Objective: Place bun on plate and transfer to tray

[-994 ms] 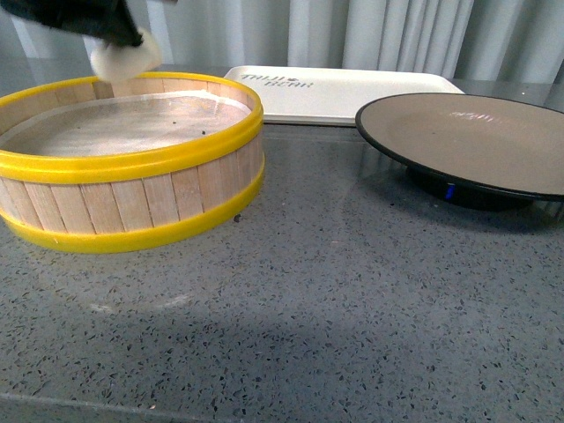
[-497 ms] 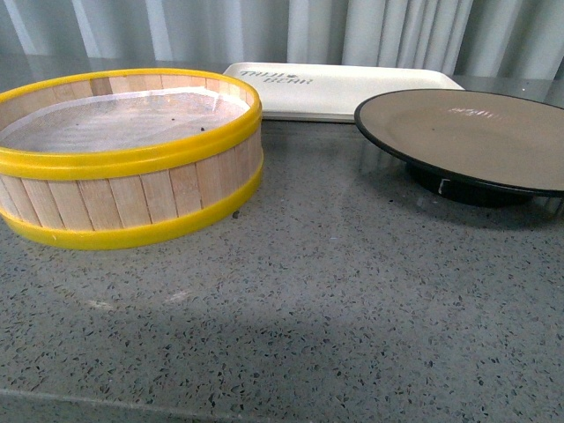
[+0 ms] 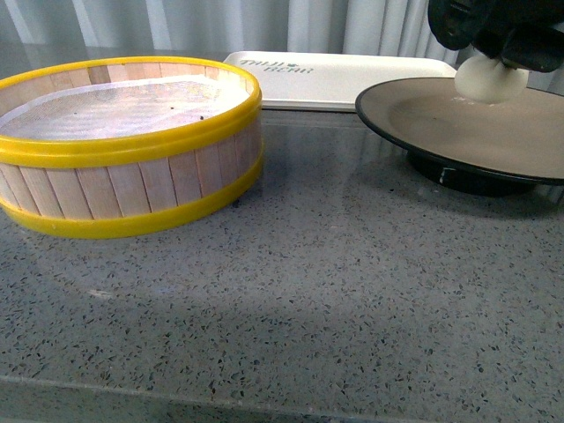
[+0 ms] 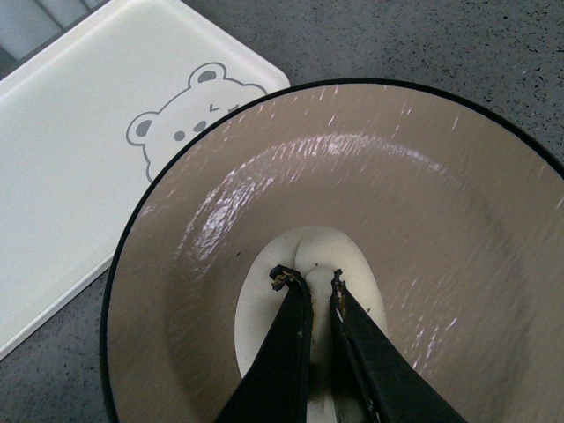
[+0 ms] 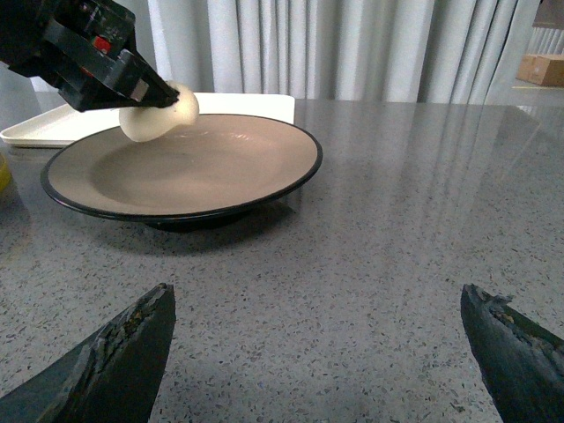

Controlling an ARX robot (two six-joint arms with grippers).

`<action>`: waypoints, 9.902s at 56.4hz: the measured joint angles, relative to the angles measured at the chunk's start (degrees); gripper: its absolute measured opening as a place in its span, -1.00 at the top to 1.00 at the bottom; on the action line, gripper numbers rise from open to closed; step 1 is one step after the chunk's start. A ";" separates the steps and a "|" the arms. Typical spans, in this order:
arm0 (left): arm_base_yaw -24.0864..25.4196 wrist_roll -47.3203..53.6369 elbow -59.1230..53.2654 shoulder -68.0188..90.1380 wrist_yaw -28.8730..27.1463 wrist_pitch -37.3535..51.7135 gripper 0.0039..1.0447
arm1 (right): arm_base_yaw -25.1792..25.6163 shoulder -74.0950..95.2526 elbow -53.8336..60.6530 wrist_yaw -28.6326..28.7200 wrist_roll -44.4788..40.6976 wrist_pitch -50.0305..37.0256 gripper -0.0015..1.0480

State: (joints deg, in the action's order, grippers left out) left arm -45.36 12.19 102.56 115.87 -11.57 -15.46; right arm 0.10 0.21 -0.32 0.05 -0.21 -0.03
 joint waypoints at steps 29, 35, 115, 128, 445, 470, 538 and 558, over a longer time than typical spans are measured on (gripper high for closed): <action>-1.16 2.34 2.78 5.11 -3.52 0.90 0.93 | 0.00 0.00 0.00 0.00 0.00 0.00 -0.84; -1.55 2.34 2.78 5.40 -3.52 0.94 0.93 | 0.00 0.00 0.00 0.00 0.00 0.00 -0.84; 15.19 0.22 -35.56 -44.13 10.34 10.97 -0.88 | 0.00 0.00 0.00 0.00 0.00 0.00 -0.84; 25.40 0.24 -51.87 -61.07 14.34 9.60 -0.84 | 0.00 0.00 0.00 0.00 0.00 0.00 -0.84; 45.24 -12.33 -101.07 -115.67 11.56 15.50 -0.88 | 4.79 126.31 -95.91 19.04 69.00 -16.35 0.96; 45.24 -12.33 -101.07 -115.67 11.56 15.50 -0.88 | 3.04 130.51 -102.29 18.88 68.63 -13.16 0.96; 45.24 -12.33 -101.07 -115.67 11.56 15.50 -0.88 | 8.50 110.16 -78.88 13.51 68.63 -17.75 -0.84; 45.24 -12.33 -101.07 -115.67 11.56 15.50 -0.88 | 12.46 65.72 -38.58 -20.24 17.70 -28.96 -0.84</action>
State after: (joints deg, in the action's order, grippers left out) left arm -0.12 -0.14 1.50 0.21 -0.01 0.03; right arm 12.56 65.93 -38.89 -20.18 17.50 -28.99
